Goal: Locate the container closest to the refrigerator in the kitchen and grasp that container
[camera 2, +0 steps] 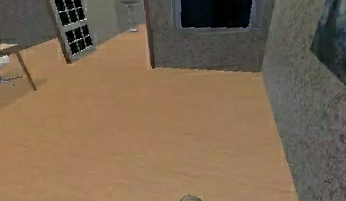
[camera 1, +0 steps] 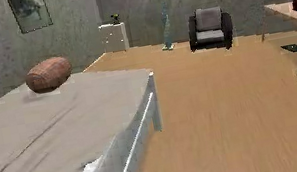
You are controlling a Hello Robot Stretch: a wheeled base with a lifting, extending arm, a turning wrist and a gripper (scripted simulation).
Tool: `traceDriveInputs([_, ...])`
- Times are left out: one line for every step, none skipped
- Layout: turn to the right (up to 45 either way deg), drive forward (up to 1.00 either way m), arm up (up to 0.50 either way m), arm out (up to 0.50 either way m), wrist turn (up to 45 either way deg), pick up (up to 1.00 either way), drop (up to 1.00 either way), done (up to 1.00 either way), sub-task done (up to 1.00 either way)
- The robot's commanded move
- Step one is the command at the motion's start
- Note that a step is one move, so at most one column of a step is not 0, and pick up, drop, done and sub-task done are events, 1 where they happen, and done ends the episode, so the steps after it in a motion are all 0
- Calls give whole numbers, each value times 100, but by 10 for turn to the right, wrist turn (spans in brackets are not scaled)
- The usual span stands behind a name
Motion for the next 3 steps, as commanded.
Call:
traceDriveInputs([420, 0, 0, 0, 0, 0, 0, 0, 0])
traceDriveInputs([0, 30, 0, 0, 0, 0, 0, 0, 0])
traceDriveInputs([60, 0, 0, 0, 0, 0, 0, 0, 0])
